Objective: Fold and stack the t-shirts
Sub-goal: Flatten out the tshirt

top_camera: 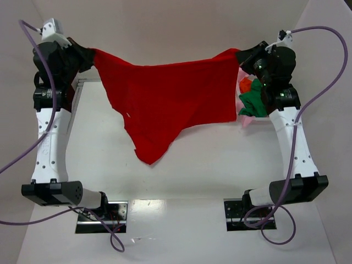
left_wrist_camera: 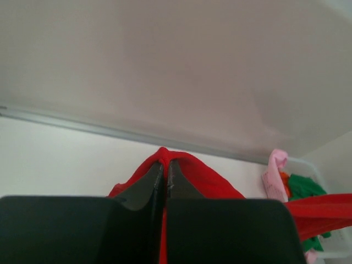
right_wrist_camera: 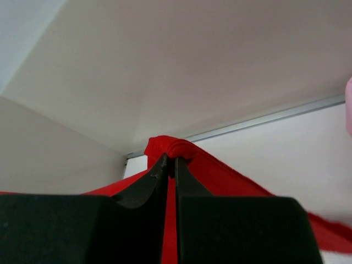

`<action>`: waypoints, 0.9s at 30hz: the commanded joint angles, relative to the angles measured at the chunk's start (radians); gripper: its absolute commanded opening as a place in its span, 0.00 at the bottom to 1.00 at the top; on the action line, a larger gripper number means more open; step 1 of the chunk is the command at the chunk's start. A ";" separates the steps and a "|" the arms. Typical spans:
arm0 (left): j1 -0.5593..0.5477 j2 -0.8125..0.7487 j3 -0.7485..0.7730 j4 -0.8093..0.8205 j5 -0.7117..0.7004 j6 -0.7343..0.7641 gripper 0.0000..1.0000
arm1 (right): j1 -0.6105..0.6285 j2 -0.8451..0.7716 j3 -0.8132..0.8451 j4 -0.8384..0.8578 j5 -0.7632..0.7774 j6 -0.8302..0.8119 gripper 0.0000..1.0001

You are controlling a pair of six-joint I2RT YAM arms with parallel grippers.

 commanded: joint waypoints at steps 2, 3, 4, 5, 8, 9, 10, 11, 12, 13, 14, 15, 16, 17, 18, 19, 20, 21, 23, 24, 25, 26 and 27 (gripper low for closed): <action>0.008 -0.081 0.111 0.006 -0.067 0.037 0.00 | -0.004 -0.113 0.032 0.019 0.004 -0.030 0.00; 0.008 -0.092 0.120 0.006 -0.077 0.037 0.00 | -0.004 -0.154 0.000 0.019 0.003 -0.018 0.00; 0.008 -0.104 0.131 -0.004 -0.077 0.048 0.00 | -0.004 -0.176 -0.015 0.019 0.003 -0.018 0.00; 0.008 -0.133 0.131 -0.015 -0.089 0.048 0.00 | -0.004 -0.199 -0.030 0.019 0.003 -0.018 0.00; 0.008 -0.208 0.107 -0.043 -0.118 0.057 0.00 | -0.004 -0.297 -0.089 -0.004 -0.006 -0.006 0.00; 0.008 -0.230 0.096 -0.043 -0.118 0.057 0.00 | -0.004 -0.320 -0.112 -0.004 -0.021 -0.006 0.00; 0.008 -0.251 0.087 -0.062 -0.129 0.068 0.00 | -0.004 -0.362 -0.112 -0.030 -0.030 0.004 0.00; 0.008 -0.294 0.078 -0.063 -0.144 0.068 0.00 | -0.004 -0.384 -0.129 -0.039 -0.030 0.004 0.00; 0.008 -0.316 0.061 -0.075 -0.144 0.068 0.00 | -0.004 -0.407 -0.155 -0.039 -0.042 0.016 0.00; 0.008 -0.337 0.061 -0.086 -0.144 0.068 0.00 | -0.004 -0.432 -0.169 -0.048 -0.053 0.028 0.00; 0.008 -0.383 0.042 -0.086 -0.156 0.077 0.00 | -0.004 -0.487 -0.187 -0.048 -0.053 0.028 0.00; 0.008 -0.406 0.018 -0.096 -0.167 0.077 0.00 | -0.004 -0.513 -0.220 -0.059 -0.053 0.039 0.00; 0.008 -0.458 0.004 -0.096 -0.167 0.077 0.00 | -0.004 -0.539 -0.234 -0.059 -0.053 0.039 0.00; 0.008 -0.485 -0.010 -0.096 -0.184 0.077 0.00 | -0.004 -0.586 -0.262 -0.082 -0.065 0.039 0.00; 0.008 -0.511 -0.025 -0.106 -0.199 0.077 0.00 | -0.004 -0.610 -0.274 -0.091 -0.066 0.039 0.00; 0.008 -0.566 -0.050 -0.106 -0.199 0.077 0.00 | -0.004 -0.634 -0.290 -0.091 -0.075 0.048 0.00; 0.008 -0.595 -0.062 -0.106 -0.210 0.077 0.00 | -0.004 -0.659 -0.317 -0.102 -0.075 0.048 0.00; 0.008 -0.626 -0.077 -0.106 -0.210 0.077 0.00 | -0.004 -0.705 -0.328 -0.114 -0.075 0.048 0.00; -0.005 -0.698 -0.088 -0.116 -0.231 0.077 0.00 | -0.004 -0.742 -0.339 -0.127 -0.085 0.048 0.00; -0.015 -0.716 -0.088 -0.116 -0.245 0.077 0.00 | -0.004 -0.771 -0.339 -0.143 -0.086 0.057 0.00; -0.024 -0.742 -0.088 -0.127 -0.258 0.077 0.00 | -0.004 -0.782 -0.324 -0.144 -0.086 0.057 0.00; -0.038 -0.752 -0.075 -0.127 -0.268 0.077 0.00 | -0.004 -0.782 -0.304 -0.154 -0.098 0.066 0.00; -0.038 -0.752 -0.064 -0.127 -0.279 0.077 0.00 | -0.004 -0.795 -0.292 -0.154 -0.110 0.067 0.00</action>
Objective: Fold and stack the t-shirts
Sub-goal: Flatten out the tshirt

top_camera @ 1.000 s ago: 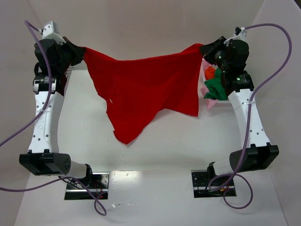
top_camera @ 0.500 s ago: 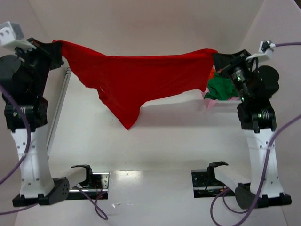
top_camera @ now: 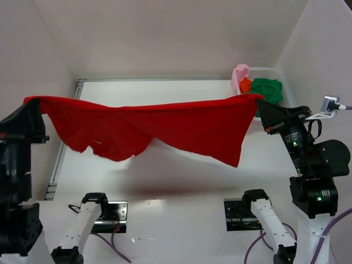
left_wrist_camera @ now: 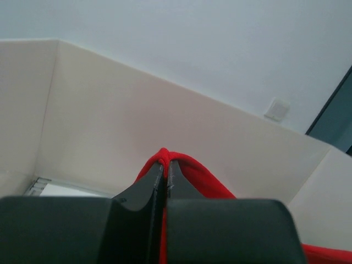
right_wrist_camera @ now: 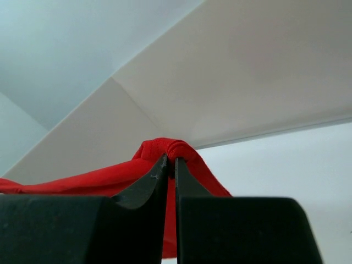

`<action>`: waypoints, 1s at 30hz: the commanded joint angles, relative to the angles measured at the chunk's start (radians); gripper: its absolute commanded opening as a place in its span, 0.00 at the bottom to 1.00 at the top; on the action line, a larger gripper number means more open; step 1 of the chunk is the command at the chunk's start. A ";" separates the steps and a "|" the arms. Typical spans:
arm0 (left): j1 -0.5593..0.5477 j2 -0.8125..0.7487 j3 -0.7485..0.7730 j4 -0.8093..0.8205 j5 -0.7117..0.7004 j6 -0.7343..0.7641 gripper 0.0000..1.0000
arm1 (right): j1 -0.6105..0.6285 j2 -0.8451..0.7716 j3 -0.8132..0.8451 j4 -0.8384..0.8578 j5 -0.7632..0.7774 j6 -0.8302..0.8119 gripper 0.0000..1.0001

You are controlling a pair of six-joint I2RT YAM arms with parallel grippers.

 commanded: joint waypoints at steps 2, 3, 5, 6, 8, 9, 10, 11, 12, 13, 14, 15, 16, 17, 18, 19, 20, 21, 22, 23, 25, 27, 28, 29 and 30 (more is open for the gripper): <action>-0.022 -0.005 0.065 0.030 -0.102 0.034 0.00 | -0.004 -0.021 0.079 -0.022 -0.014 0.025 0.00; -0.034 0.007 0.085 0.030 -0.117 0.043 0.00 | -0.004 -0.021 0.095 -0.022 -0.014 0.025 0.00; -0.034 0.047 0.116 0.049 -0.139 0.068 0.00 | -0.004 0.005 0.121 -0.022 -0.002 0.035 0.00; -0.034 0.061 0.131 0.061 -0.157 0.068 0.00 | -0.004 0.014 0.121 -0.013 0.007 0.035 0.00; -0.034 0.119 0.154 0.096 -0.182 0.103 0.00 | -0.004 0.057 0.121 0.006 0.008 0.047 0.00; -0.034 0.145 0.191 0.096 -0.182 0.103 0.00 | -0.004 0.075 0.121 0.022 0.020 0.047 0.00; -0.034 0.194 0.202 0.119 -0.194 0.117 0.00 | -0.004 0.091 0.121 0.036 0.029 0.047 0.00; -0.034 0.217 0.202 0.133 -0.194 0.126 0.00 | -0.004 0.121 0.091 0.067 0.029 0.047 0.00; -0.034 0.239 0.202 0.147 -0.194 0.135 0.00 | -0.004 0.132 0.074 0.087 0.041 0.047 0.00; -0.034 0.280 0.190 0.168 -0.194 0.144 0.00 | -0.004 0.144 0.054 0.107 0.056 0.047 0.00; -0.034 0.297 0.175 0.179 -0.194 0.145 0.00 | -0.004 0.157 0.016 0.122 0.057 0.047 0.00; -0.034 0.312 0.152 0.194 -0.184 0.154 0.00 | -0.004 0.186 -0.005 0.148 0.070 0.047 0.00; -0.034 0.337 0.126 0.223 -0.184 0.154 0.00 | -0.004 0.201 -0.024 0.162 0.070 0.047 0.00; -0.034 0.346 0.095 0.245 -0.184 0.154 0.00 | -0.004 0.215 -0.069 0.177 0.070 0.047 0.00; -0.034 0.358 0.034 0.265 -0.194 0.154 0.00 | -0.004 0.247 -0.093 0.211 0.070 0.047 0.00; -0.034 0.384 0.006 0.300 -0.194 0.154 0.00 | -0.004 0.263 -0.116 0.226 0.070 0.047 0.00; -0.034 0.398 -0.020 0.316 -0.194 0.164 0.00 | -0.004 0.281 -0.156 0.243 0.081 0.047 0.00; -0.034 0.415 -0.040 0.326 -0.194 0.165 0.00 | -0.004 0.301 -0.175 0.277 0.081 0.047 0.00; -0.034 0.450 -0.080 0.352 -0.194 0.165 0.00 | -0.004 0.344 -0.190 0.294 0.092 0.047 0.00; -0.034 0.467 -0.103 0.366 -0.194 0.154 0.00 | -0.004 0.368 -0.212 0.309 0.103 0.047 0.00; -0.034 0.524 -0.151 0.420 -0.194 0.154 0.00 | -0.004 0.451 -0.225 0.363 0.103 0.038 0.00; -0.034 0.567 -0.209 0.461 -0.185 0.143 0.00 | -0.004 0.511 -0.226 0.395 0.103 0.038 0.00; -0.034 0.617 -0.218 0.492 -0.185 0.132 0.00 | -0.004 0.543 -0.226 0.410 0.112 0.038 0.00; -0.034 0.645 -0.218 0.504 -0.185 0.132 0.00 | -0.004 0.606 -0.204 0.436 0.112 0.027 0.00; -0.034 0.674 -0.218 0.517 -0.176 0.132 0.00 | -0.004 0.637 -0.195 0.449 0.121 0.027 0.00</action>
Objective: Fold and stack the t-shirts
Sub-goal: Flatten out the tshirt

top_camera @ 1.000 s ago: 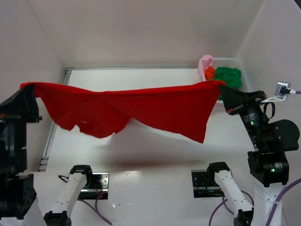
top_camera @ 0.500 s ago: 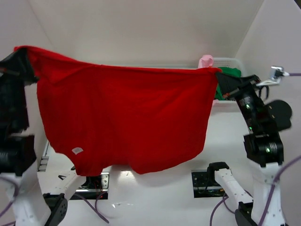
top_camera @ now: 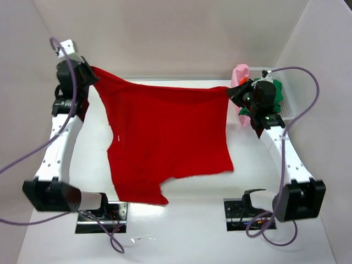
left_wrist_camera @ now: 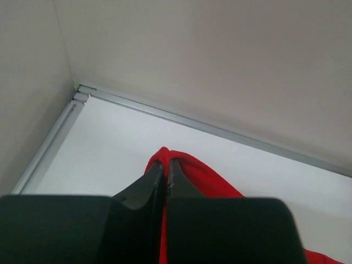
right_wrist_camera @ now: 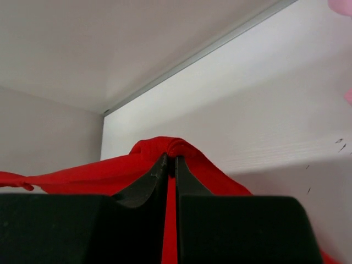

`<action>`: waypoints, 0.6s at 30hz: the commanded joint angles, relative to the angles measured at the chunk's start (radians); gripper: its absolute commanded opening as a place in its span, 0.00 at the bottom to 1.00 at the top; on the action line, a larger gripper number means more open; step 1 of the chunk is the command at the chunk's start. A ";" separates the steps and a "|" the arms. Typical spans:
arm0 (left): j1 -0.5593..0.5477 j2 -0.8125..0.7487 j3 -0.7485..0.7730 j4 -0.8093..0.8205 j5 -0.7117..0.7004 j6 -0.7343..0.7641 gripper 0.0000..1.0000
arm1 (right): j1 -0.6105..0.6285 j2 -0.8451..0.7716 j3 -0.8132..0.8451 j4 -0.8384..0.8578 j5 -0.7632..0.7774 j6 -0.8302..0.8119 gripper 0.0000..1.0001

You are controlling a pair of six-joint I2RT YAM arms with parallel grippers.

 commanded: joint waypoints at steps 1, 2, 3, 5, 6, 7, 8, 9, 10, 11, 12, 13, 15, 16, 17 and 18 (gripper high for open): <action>0.004 0.097 0.018 0.196 -0.023 -0.005 0.00 | -0.004 0.096 0.043 0.177 0.058 -0.017 0.00; 0.004 0.126 0.030 0.196 -0.014 -0.005 0.00 | -0.004 0.155 0.072 0.199 0.058 -0.027 0.00; 0.014 0.154 0.046 0.196 -0.002 -0.005 0.00 | -0.004 0.185 0.087 0.208 0.058 -0.027 0.00; 0.025 0.220 0.104 0.206 -0.001 -0.014 0.00 | -0.004 0.237 0.151 0.219 0.058 -0.038 0.00; 0.025 0.237 0.125 0.206 0.009 -0.014 0.00 | -0.004 0.280 0.174 0.228 0.058 -0.038 0.00; 0.025 0.261 0.147 0.215 0.018 -0.014 0.00 | -0.004 0.297 0.202 0.228 0.058 -0.047 0.00; 0.034 0.270 0.171 0.215 0.018 -0.014 0.00 | -0.004 0.311 0.262 0.228 0.058 -0.047 0.00; 0.034 0.271 0.228 0.204 0.028 -0.005 0.00 | -0.004 0.322 0.292 0.208 0.058 -0.061 0.00; 0.034 0.283 0.256 0.186 0.028 0.004 0.00 | -0.004 0.331 0.323 0.199 0.058 -0.073 0.00; 0.034 0.283 0.280 0.173 0.028 0.004 0.00 | -0.004 0.331 0.374 0.190 0.058 -0.082 0.00; 0.034 0.272 0.302 0.163 0.041 0.004 0.00 | -0.004 0.319 0.394 0.170 0.058 -0.095 0.00; 0.034 0.246 0.335 0.143 0.055 0.004 0.00 | -0.004 0.285 0.409 0.170 0.058 -0.095 0.00; 0.034 0.205 0.347 0.120 0.064 0.004 0.00 | -0.004 0.233 0.428 0.147 0.078 -0.107 0.00; 0.034 0.148 0.357 0.095 0.065 0.004 0.00 | -0.004 0.166 0.428 0.126 0.078 -0.107 0.00; 0.034 0.114 0.357 0.086 0.074 -0.005 0.00 | -0.004 0.129 0.428 0.110 0.078 -0.116 0.00; 0.034 0.078 0.341 0.086 0.074 -0.005 0.00 | -0.004 0.090 0.417 0.096 0.078 -0.116 0.00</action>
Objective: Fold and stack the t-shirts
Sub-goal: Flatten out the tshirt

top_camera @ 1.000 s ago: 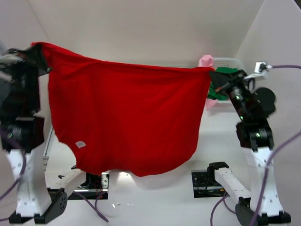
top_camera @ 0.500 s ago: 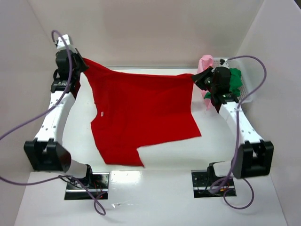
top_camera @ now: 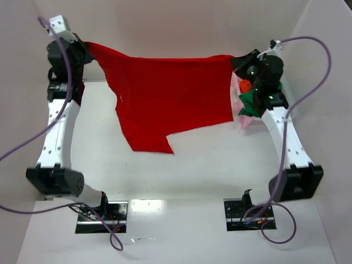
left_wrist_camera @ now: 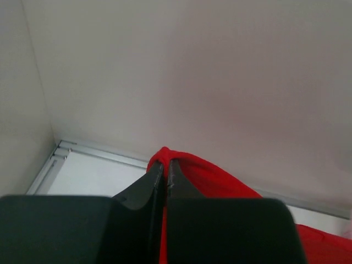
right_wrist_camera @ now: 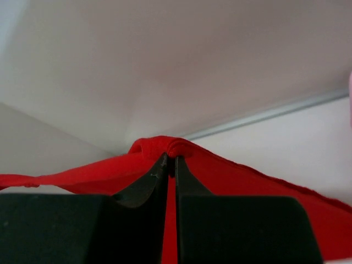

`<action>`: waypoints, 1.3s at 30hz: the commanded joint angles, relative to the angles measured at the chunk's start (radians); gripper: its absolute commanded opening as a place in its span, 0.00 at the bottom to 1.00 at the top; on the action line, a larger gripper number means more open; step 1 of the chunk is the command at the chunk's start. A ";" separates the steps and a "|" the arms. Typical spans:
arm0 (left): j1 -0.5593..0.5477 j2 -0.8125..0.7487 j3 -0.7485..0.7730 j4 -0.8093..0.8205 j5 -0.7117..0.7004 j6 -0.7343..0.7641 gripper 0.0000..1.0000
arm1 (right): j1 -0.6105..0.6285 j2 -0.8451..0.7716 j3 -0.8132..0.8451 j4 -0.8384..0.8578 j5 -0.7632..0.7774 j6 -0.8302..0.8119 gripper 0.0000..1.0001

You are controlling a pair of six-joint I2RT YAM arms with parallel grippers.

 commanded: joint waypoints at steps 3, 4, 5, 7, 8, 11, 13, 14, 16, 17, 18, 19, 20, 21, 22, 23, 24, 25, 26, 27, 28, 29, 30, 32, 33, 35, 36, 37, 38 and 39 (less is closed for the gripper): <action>0.012 -0.316 -0.020 -0.001 0.028 -0.025 0.00 | -0.004 -0.336 -0.004 -0.021 0.044 -0.040 0.00; 0.012 -0.418 -0.046 -0.015 0.028 -0.025 0.00 | -0.004 -0.385 -0.025 -0.036 0.032 -0.027 0.00; 0.012 -0.471 -0.071 -0.025 0.028 -0.035 0.00 | -0.004 -0.489 -0.073 -0.047 0.023 -0.027 0.00; 0.012 -0.636 -0.134 -0.066 0.028 -0.046 0.00 | -0.004 -0.590 -0.114 -0.059 -0.011 -0.015 0.00; 0.012 -0.688 -0.151 -0.083 0.028 -0.058 0.00 | -0.004 -0.641 -0.157 -0.059 -0.022 -0.004 0.00; 0.012 -0.876 -0.175 -0.156 -0.001 -0.081 0.00 | -0.004 -0.798 -0.139 -0.150 -0.042 0.017 0.00; 0.012 -0.961 -0.152 -0.207 -0.013 -0.091 0.00 | -0.004 -0.859 -0.107 -0.233 -0.053 0.017 0.00; 0.012 -0.980 -0.142 -0.218 -0.027 -0.091 0.00 | -0.004 -0.878 -0.086 -0.250 -0.062 0.017 0.00; 0.002 -1.006 -0.113 -0.239 -0.040 -0.091 0.00 | -0.004 -0.920 -0.070 -0.283 -0.051 0.017 0.00; -0.008 -1.019 -0.112 -0.239 -0.054 -0.080 0.00 | -0.004 -0.930 -0.061 -0.283 -0.051 0.017 0.00; -0.024 -1.019 -0.097 -0.239 -0.054 -0.080 0.00 | -0.004 -0.930 -0.061 -0.293 -0.042 0.017 0.00; -0.033 -1.019 -0.087 -0.239 -0.080 -0.065 0.00 | -0.004 -0.942 -0.052 -0.302 -0.042 0.017 0.00; -0.042 -1.002 -0.059 -0.230 -0.090 -0.043 0.00 | -0.004 -0.942 -0.052 -0.302 -0.031 0.017 0.00; -0.057 -0.990 -0.044 -0.230 -0.100 -0.028 0.00 | -0.004 -0.942 -0.052 -0.302 -0.008 0.017 0.00; -0.057 -0.956 -0.028 -0.230 -0.111 -0.014 0.00 | -0.004 -0.942 -0.062 -0.302 0.001 0.017 0.00; -0.070 -0.941 -0.019 -0.218 -0.122 0.013 0.00 | -0.004 -0.933 -0.079 -0.302 0.001 0.017 0.00; -0.070 -0.925 -0.019 -0.209 -0.136 0.024 0.00 | -0.004 -0.924 -0.093 -0.302 0.013 0.017 0.00; -0.080 -0.901 -0.019 -0.194 -0.136 0.024 0.00 | -0.004 -0.924 -0.131 -0.302 0.013 0.017 0.00; -0.081 -0.892 -0.036 -0.183 -0.136 0.037 0.00 | -0.004 -0.909 -0.151 -0.276 0.013 0.017 0.00; -0.081 -0.876 -0.052 -0.158 -0.136 0.037 0.00 | -0.004 -0.893 -0.173 -0.262 0.013 0.017 0.00; -0.081 -0.876 -0.097 -0.144 -0.136 0.046 0.00 | -0.004 -0.884 -0.212 -0.250 0.013 0.017 0.00; -0.081 -0.862 -0.121 -0.134 -0.136 0.046 0.00 | -0.004 -0.873 -0.229 -0.228 0.013 0.017 0.00; -0.081 -0.862 -0.146 -0.111 -0.127 0.046 0.00 | -0.004 -0.852 -0.249 -0.215 0.023 0.008 0.00; -0.081 -0.835 -0.224 -0.089 -0.127 0.046 0.00 | -0.004 -0.832 -0.305 -0.192 0.033 0.008 0.00; -0.081 -0.824 -0.253 -0.062 -0.127 0.046 0.00 | -0.004 -0.812 -0.323 -0.169 0.033 -0.001 0.00; -0.081 -0.815 -0.310 -0.034 -0.127 0.046 0.00 | -0.004 -0.792 -0.380 -0.147 0.053 -0.001 0.00; -0.081 -0.803 -0.336 -0.011 -0.127 0.057 0.00 | -0.004 -0.772 -0.401 -0.118 0.053 -0.010 0.00; -0.081 -0.802 -0.387 0.000 -0.139 0.057 0.00 | -0.004 -0.761 -0.436 -0.106 0.053 -0.010 0.00; -0.081 -0.792 -0.410 0.012 -0.139 0.057 0.00 | -0.004 -0.749 -0.456 -0.090 0.062 -0.010 0.00; -0.081 -0.778 -0.433 0.032 -0.139 0.057 0.00 | -0.004 -0.737 -0.472 -0.077 0.063 -0.010 0.00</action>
